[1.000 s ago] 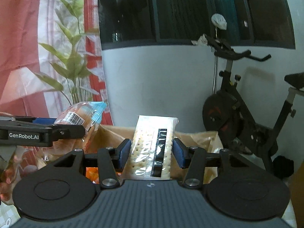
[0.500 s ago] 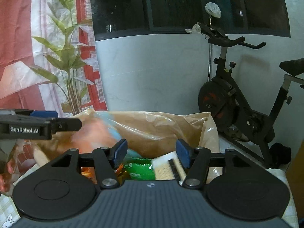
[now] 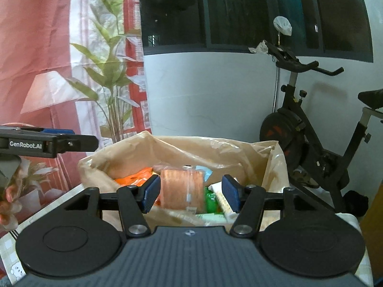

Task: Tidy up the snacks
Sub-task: 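Move both grippers back down to the snack pile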

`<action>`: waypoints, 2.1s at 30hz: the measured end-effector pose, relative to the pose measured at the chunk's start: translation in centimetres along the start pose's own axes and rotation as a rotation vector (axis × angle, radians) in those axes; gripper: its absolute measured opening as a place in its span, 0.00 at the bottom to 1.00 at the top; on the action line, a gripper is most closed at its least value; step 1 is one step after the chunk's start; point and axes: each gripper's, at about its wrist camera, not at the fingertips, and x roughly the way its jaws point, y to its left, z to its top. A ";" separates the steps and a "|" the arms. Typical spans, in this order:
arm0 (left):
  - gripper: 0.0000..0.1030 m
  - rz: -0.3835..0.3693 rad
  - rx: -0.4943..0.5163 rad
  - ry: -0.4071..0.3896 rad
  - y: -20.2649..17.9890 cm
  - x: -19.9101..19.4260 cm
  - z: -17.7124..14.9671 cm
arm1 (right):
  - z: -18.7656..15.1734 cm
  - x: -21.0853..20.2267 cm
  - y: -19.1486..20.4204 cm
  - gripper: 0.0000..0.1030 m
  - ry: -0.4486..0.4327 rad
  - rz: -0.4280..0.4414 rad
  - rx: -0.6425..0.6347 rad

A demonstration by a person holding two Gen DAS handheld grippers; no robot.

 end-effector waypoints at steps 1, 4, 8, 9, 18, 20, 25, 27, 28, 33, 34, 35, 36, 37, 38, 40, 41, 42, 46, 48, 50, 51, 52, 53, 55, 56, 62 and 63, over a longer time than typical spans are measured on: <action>0.86 0.006 0.000 -0.001 0.2 -0.5 -0.5 | -0.3 -0.4 0.1 0.58 -0.006 0.000 0.006; 0.86 0.027 -0.004 -0.005 0.6 -1.8 -2.1 | -1.2 -1.6 0.6 0.58 -0.023 0.001 0.024; 0.86 0.048 -0.029 0.004 1.1 -2.9 -3.8 | -2.6 -2.9 1.3 0.58 -0.043 -0.009 0.030; 0.86 0.053 -0.036 0.006 1.2 -3.0 -4.2 | -2.9 -3.2 1.5 0.58 -0.048 -0.011 0.032; 0.86 0.088 -0.083 0.039 1.1 -3.5 -7.7 | -6.6 -4.2 2.1 0.58 -0.020 -0.039 0.038; 0.86 0.088 -0.094 0.054 1.0 -3.5 -8.6 | -7.3 -4.2 2.2 0.58 -0.006 -0.043 0.037; 0.86 0.088 -0.109 0.089 0.7 -3.1 -10.2 | -8.9 -4.1 2.2 0.58 0.026 -0.048 0.019; 0.86 0.085 -0.117 0.102 0.5 -2.9 -10.9 | -9.5 -4.0 2.2 0.58 0.037 -0.050 0.014; 0.86 0.087 -0.112 0.110 0.5 -2.8 -11.1 | -9.8 -4.0 2.2 0.58 0.044 -0.051 0.013; 0.86 0.092 -0.091 0.136 0.0 -2.6 -12.5 | -11.4 -3.8 2.1 0.58 0.082 -0.053 0.009; 0.86 0.092 -0.093 0.141 -0.1 -2.5 -12.7 | -11.6 -3.8 2.0 0.58 0.090 -0.054 0.010; 0.86 0.092 -0.095 0.146 -0.1 -2.5 -12.9 | -12.0 -3.8 1.9 0.58 0.098 -0.056 0.012; 0.86 0.093 -0.093 0.150 -0.1 -2.5 -13.1 | -12.2 -3.7 1.8 0.58 0.104 -0.057 0.015; 0.86 0.095 -0.089 0.153 -0.1 -2.5 -13.2 | -12.4 -3.7 1.7 0.58 0.109 -0.059 0.019; 0.86 0.096 -0.086 0.155 -0.2 -2.4 -13.4 | -12.6 -3.8 1.5 0.58 0.115 -0.062 0.023; 0.86 0.097 -0.083 0.162 -0.3 -2.3 -13.6 | -13.1 -3.8 1.2 0.58 0.127 -0.066 0.030; 0.86 0.097 -0.083 0.166 -0.3 -2.3 -13.8 | -13.3 -3.8 1.1 0.58 0.132 -0.068 0.033; 0.85 0.097 -0.083 0.169 -0.3 -2.2 -13.9 | -13.6 -3.8 1.0 0.58 0.135 -0.069 0.036; 0.85 0.096 -0.080 0.179 -0.4 -2.1 -14.2 | -14.1 -3.8 0.9 0.58 0.150 -0.072 0.044; 0.85 0.094 -0.077 0.180 -0.4 -2.1 -14.3 | -14.3 -3.8 0.9 0.58 0.155 -0.074 0.042; 0.85 0.095 -0.076 0.180 -0.4 -2.1 -14.4 | -14.5 -3.8 0.9 0.58 0.159 -0.076 0.042; 0.85 0.095 -0.077 0.181 -0.4 -2.1 -14.4 | -14.5 -3.7 0.8 0.58 0.161 -0.077 0.044; 0.85 0.095 -0.078 0.183 -0.4 -2.1 -14.4 | -14.6 -3.7 0.7 0.58 0.164 -0.078 0.048; 0.85 0.095 -0.081 0.184 -0.4 -2.1 -14.5 | -14.7 -3.7 0.6 0.58 0.165 -0.079 0.051; 0.85 0.095 -0.085 0.185 -0.4 -2.1 -14.5 | -14.8 -3.8 0.6 0.58 0.167 -0.081 0.056; 0.85 0.096 -0.086 0.184 -0.4 -2.1 -14.5 | -14.8 -3.8 0.5 0.58 0.167 -0.082 0.058; 0.85 0.095 -0.088 0.183 -0.4 -2.0 -14.6 | -14.8 -3.8 0.3 0.58 0.169 -0.087 0.064; 0.85 0.095 -0.089 0.184 -0.4 -2.0 -14.6 | -14.8 -3.8 0.3 0.58 0.169 -0.088 0.063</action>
